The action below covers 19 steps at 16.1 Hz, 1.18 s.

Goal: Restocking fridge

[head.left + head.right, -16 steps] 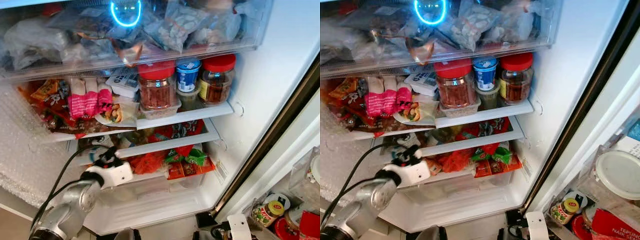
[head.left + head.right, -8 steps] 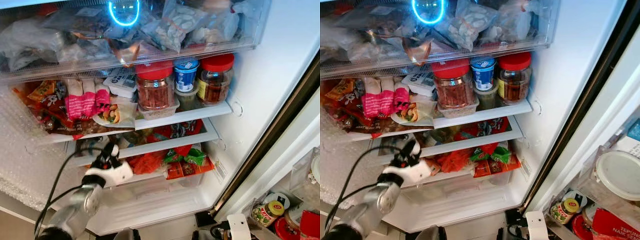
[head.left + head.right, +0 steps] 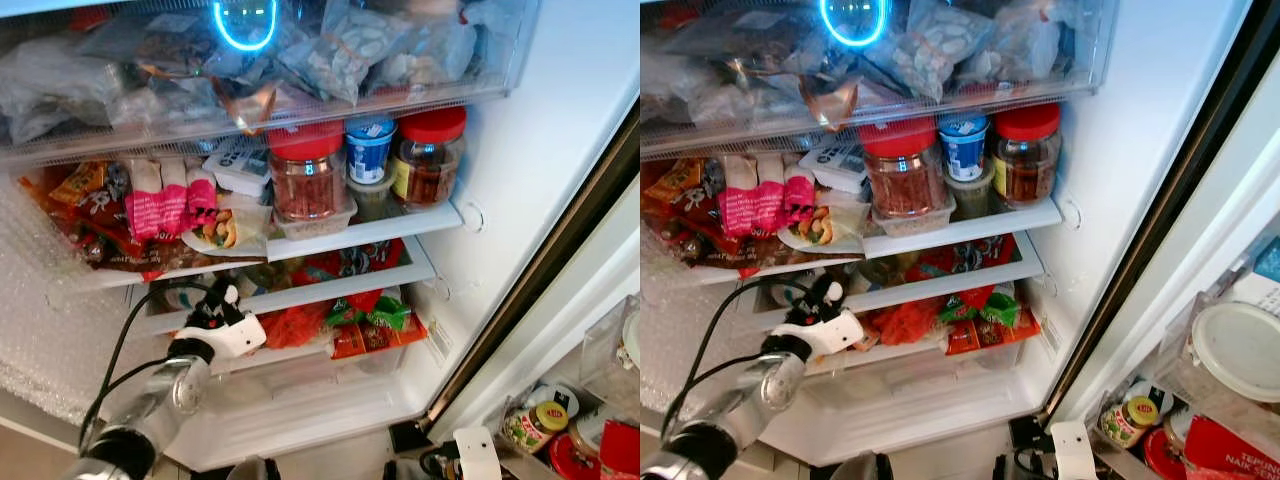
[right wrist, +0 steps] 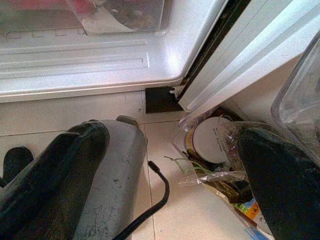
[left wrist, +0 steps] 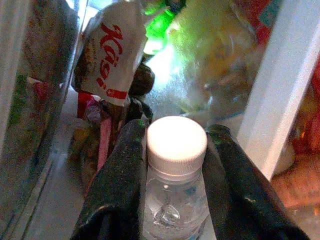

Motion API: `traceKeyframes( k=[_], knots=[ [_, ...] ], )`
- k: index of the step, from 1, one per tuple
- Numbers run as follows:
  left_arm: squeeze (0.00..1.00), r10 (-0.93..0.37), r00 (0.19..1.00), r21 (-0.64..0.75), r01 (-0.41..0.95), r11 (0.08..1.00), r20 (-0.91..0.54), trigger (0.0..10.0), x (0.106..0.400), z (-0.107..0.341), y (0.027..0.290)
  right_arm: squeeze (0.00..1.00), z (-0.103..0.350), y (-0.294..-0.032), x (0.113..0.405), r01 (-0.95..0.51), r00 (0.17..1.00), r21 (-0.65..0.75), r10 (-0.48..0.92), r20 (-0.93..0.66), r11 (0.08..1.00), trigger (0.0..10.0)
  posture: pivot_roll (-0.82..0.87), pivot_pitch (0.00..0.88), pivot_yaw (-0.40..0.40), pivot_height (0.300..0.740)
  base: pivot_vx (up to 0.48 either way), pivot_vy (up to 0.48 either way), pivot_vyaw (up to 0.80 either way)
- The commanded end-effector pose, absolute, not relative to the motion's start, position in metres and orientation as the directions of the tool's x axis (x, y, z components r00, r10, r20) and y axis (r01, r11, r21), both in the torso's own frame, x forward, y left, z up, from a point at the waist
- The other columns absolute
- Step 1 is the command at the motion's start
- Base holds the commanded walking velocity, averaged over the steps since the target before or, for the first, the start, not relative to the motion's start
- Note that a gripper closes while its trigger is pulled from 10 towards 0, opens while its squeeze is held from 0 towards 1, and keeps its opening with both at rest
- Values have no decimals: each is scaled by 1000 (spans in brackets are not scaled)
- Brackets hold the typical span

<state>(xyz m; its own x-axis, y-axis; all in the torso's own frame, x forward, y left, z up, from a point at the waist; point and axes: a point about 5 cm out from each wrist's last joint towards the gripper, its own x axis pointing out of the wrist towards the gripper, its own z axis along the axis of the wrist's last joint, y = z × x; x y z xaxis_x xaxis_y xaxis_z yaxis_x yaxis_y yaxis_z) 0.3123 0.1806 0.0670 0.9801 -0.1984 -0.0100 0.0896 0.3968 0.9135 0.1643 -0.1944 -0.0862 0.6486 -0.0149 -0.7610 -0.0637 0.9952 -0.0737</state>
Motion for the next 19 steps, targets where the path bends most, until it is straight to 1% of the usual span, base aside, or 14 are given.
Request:
traceKeyframes(
  k=[1,2,3,4,5,8,10,13,15,16,17,19],
  knots=[
    [0,-177,984,897,100,431,-25,10000,312,65,185,0,-107,-189,116,-99,475,-56,-2,-880,994,10000,-106,100,65,637,0,0,0],
    [0,-160,987,882,87,463,-13,10000,313,66,185,0,-107,-189,116,-97,475,-55,-2,-880,994,10000,-101,102,62,637,0,0,0],
    [239,-142,990,864,82,497,-12,10000,313,66,186,0,-107,-189,116,-98,475,-55,-1,-880,994,10000,-101,102,62,637,0,0,0],
    [561,-126,992,846,80,527,-16,10000,314,66,187,0,-107,-189,116,-104,474,-55,1,-881,993,10000,-101,102,62,637,0,0,0],
    [1000,-116,993,832,81,548,-20,10000,315,66,188,0,-107,-189,116,-119,473,-57,6,-881,991,10000,-99,109,62,637,0,0,0],
    [1000,-174,984,847,121,518,-34,10000,319,68,183,0,-107,-188,116,-114,473,-55,6,-881,992,10000,-100,109,65,637,0,0,0],
    [1000,-185,982,849,128,514,-36,10000,321,71,183,0,-108,-188,116,-112,473,-53,6,-881,992,10000,-100,109,65,637,0,0,0],
    [1000,-192,980,840,138,524,-41,10000,322,71,183,0,-108,-188,116,-112,471,-53,6,-882,992,10000,-98,110,65,637,0,0,0],
    [1000,-209,976,816,168,553,-59,10000,322,71,182,0,-108,-188,115,-118,465,-52,9,-885,992,10000,-98,109,64,637,0,0,0],
    [1000,-250,965,799,211,563,-78,10000,323,72,179,0,-108,-188,115,-120,464,-53,9,-886,991,10000,-101,110,61,637,0,0,0],
    [1000,-289,954,801,239,550,-86,10000,324,74,176,0,-108,-189,115,-118,464,-52,9,-886,992,10000,-99,109,60,637,0,0,0],
    [1000,-302,950,810,234,538,-74,10000,328,81,176,0,-108,-189,115,-122,461,-53,9,-887,991,10000,-97,109,60,637,0,0,0]
  ],
)
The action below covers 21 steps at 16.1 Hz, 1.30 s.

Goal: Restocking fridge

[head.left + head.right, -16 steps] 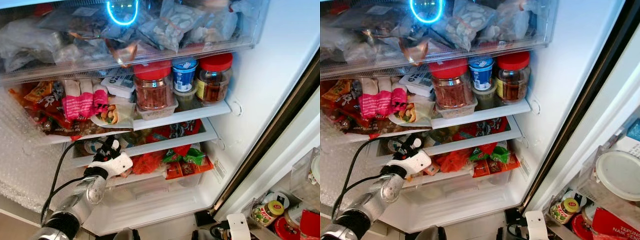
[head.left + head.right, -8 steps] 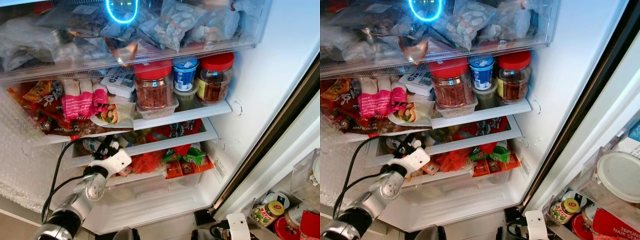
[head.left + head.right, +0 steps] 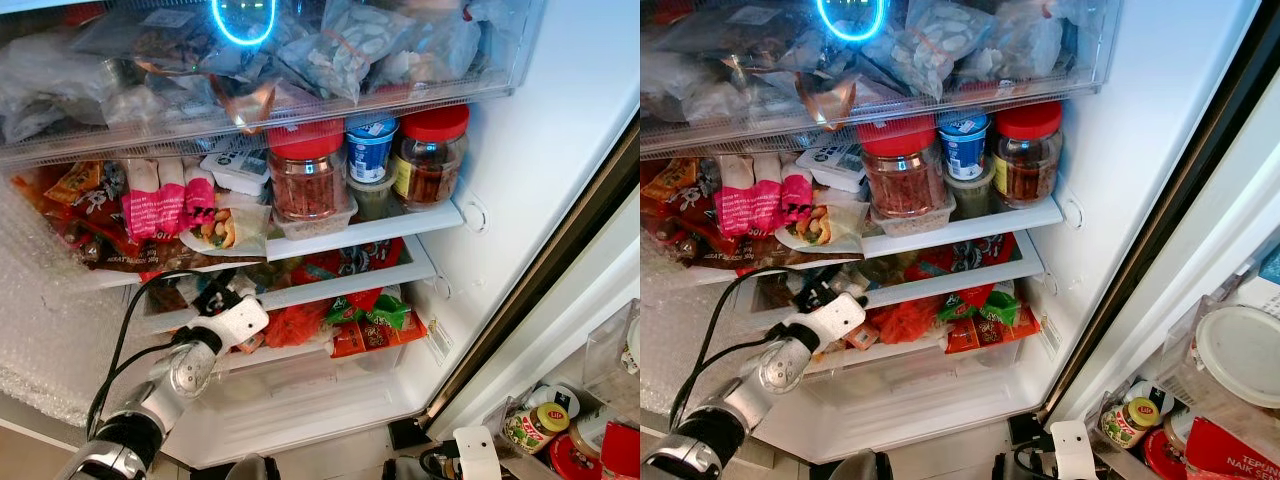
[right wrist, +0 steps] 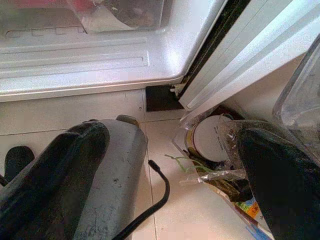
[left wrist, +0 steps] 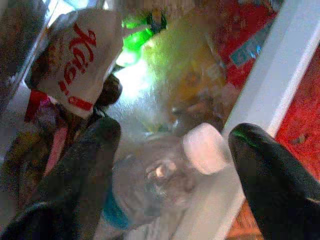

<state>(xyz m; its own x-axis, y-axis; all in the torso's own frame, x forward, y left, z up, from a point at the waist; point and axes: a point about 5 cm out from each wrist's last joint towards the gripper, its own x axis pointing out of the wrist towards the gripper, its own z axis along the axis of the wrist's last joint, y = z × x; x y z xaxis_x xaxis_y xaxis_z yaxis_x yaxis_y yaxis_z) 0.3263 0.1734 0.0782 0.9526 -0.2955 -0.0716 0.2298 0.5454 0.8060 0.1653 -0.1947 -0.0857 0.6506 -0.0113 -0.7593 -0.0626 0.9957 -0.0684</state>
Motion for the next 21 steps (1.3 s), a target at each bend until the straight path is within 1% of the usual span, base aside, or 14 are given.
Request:
traceKeyframes(
  k=[1,5,6,8,9,10,11,12,13,15,16,17,19,21],
  knots=[
    [1000,-300,952,817,223,532,-65,10000,330,84,177,0,-108,-189,115,-121,461,-53,9,-887,991,10000,-97,109,60,637,0,0,0],
    [1000,-260,965,824,183,536,-45,10000,333,88,182,0,-108,-189,114,-119,460,-53,8,-888,991,10000,-97,107,59,637,0,0,0],
    [0,-262,964,813,192,550,-51,10000,332,87,182,0,-108,-189,114,-118,461,-54,7,-887,992,10000,-97,107,59,637,0,0,0],
    [0,-274,960,787,213,579,-58,10000,328,83,181,0,-108,-189,115,-117,462,-54,6,-887,992,10000,-95,107,59,637,0,0,0],
    [0,-292,954,744,241,623,-65,10000,322,77,178,0,-108,-189,115,-118,462,-54,7,-887,992,10000,-91,107,59,637,0,0,0],
    [0,-281,959,669,239,704,-46,10000,313,70,174,0,-108,-189,115,-119,462,-53,8,-887,991,10000,-96,106,64,637,0,0,0],
    [0,-263,964,633,228,740,-39,10000,310,67,174,0,-108,-189,115,-118,462,-53,8,-887,992,10000,-96,106,64,637,0,0,0],
    [0,-213,977,558,192,808,-28,10000,304,61,175,0,-108,-189,115,-116,463,-53,7,-886,992,10000,-99,107,65,637,0,0,0],
    [0,-107,994,429,110,897,-30,10000,291,50,182,0,-108,-189,115,-114,464,-54,6,-886,992,10000,-99,109,63,637,0,0,0],
    [0,-28,999,334,39,942,-38,10000,280,43,188,0,-108,-189,115,-114,465,-55,4,-885,992,10000,-98,110,61,637,0,0,0],
    [0,19,999,263,-9,965,-33,10000,270,39,190,0,-108,-190,116,-115,465,-57,3,-885,992,10000,-93,108,59,637,0,0,0],
    [0,19,999,253,-11,967,-31,10000,269,40,190,0,-108,-190,116,-116,465,-57,3,-885,992,10000,-93,108,59,637,0,0,0],
    [0,25,999,189,-17,982,-37,10000,265,38,185,0,-108,-190,116,-119,466,-58,4,-885,991,10000,-98,107,58,637,0,0,0],
    [0,18,998,180,-8,984,-55,10000,264,37,183,0,-107,-191,116,-118,466,-60,2,-885,991,10000,-99,108,57,637,0,0,0]
  ],
)
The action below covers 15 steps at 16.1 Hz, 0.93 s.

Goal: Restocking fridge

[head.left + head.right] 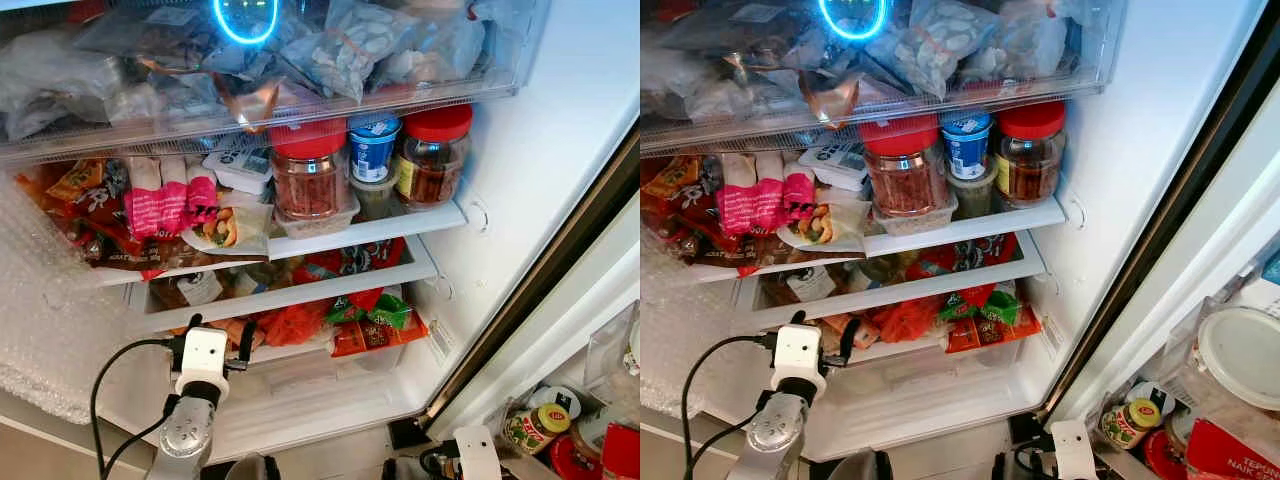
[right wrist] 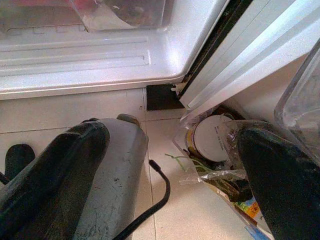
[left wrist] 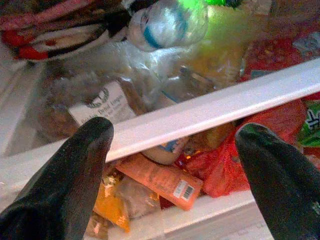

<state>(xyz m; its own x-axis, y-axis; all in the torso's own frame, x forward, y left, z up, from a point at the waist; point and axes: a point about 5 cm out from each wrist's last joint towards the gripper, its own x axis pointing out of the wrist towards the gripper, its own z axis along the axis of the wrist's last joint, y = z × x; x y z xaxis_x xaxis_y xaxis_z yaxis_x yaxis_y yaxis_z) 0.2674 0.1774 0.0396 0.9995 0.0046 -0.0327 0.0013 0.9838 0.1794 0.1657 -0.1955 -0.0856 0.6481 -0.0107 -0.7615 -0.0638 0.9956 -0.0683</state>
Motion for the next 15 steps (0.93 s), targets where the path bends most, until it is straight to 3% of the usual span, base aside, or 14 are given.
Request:
traceKeyframes(
  k=[1,15],
  knots=[
    [0,14,998,168,-3,986,-65,10000,264,35,182,0,-107,-191,116,-117,466,-61,1,-885,991,10000,-99,108,57,637,-247,0,0],
    [0,17,998,153,-7,988,-60,10000,260,40,182,0,-108,-191,115,-115,467,-56,4,-884,992,10000,-101,116,59,637,-289,0,0]
  ],
)
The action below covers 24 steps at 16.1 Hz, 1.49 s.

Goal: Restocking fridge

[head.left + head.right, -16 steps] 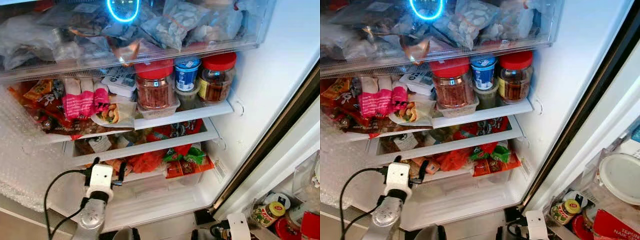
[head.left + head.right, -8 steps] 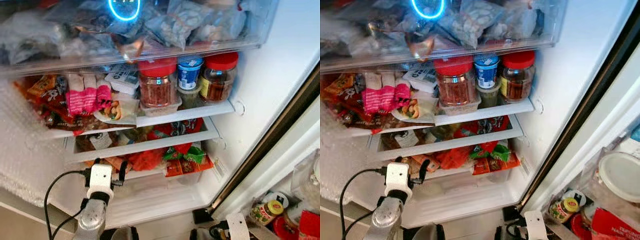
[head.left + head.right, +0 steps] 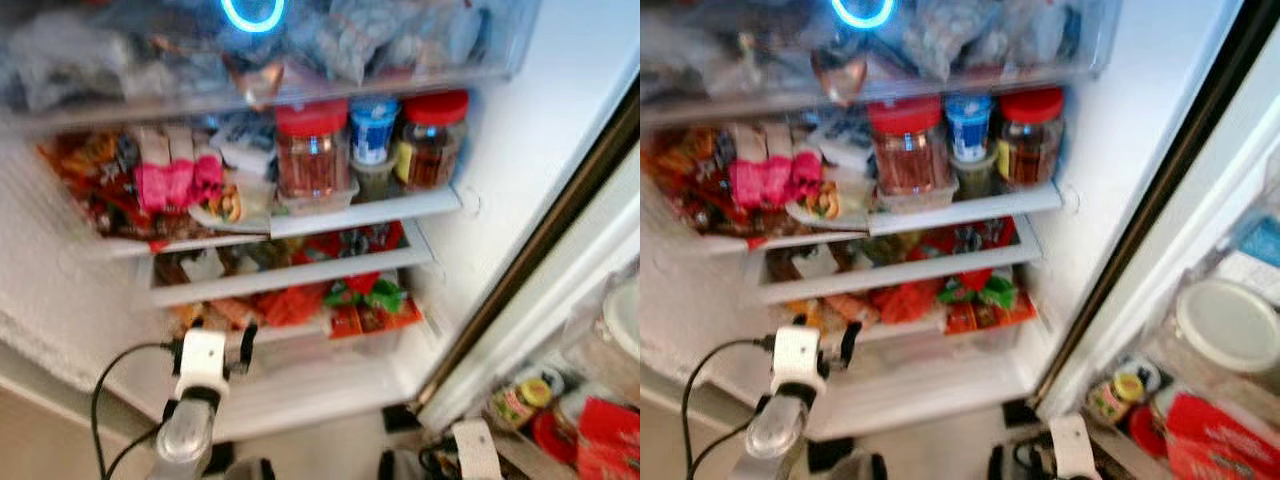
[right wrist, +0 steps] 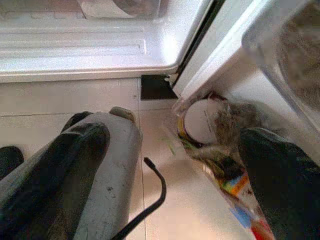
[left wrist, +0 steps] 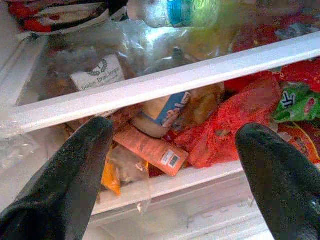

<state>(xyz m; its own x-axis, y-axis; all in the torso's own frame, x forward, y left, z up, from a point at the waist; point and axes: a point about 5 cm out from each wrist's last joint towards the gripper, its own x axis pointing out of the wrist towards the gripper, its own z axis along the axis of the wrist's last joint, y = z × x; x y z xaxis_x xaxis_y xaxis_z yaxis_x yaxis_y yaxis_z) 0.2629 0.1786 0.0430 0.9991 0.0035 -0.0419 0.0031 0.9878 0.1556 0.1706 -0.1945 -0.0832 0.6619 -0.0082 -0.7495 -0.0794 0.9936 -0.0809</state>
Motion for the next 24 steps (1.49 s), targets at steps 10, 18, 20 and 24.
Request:
traceKeyframes(
  k=[10,18,20,24],
  knots=[
    [0,17,996,161,-3,987,-90,10000,255,33,181,0,-107,-191,115,-119,468,-55,7,-884,991,10000,-103,94,57,637,-304,0,0],
    [0,29,991,170,-6,985,-132,10000,247,21,186,0,-108,-192,114,-126,465,-59,7,-885,990,10000,-112,71,54,637,-281,0,0],
    [0,47,985,175,-18,984,-164,10000,242,15,191,0,-108,-193,114,-129,462,-60,7,-887,990,10000,-112,65,55,637,0,0,0],
    [0,64,876,89,-24,996,-478,10000,223,-34,196,0,-108,-193,113,-131,459,-67,1,-889,989,10000,-118,43,52,637,0,0,0]
  ],
)
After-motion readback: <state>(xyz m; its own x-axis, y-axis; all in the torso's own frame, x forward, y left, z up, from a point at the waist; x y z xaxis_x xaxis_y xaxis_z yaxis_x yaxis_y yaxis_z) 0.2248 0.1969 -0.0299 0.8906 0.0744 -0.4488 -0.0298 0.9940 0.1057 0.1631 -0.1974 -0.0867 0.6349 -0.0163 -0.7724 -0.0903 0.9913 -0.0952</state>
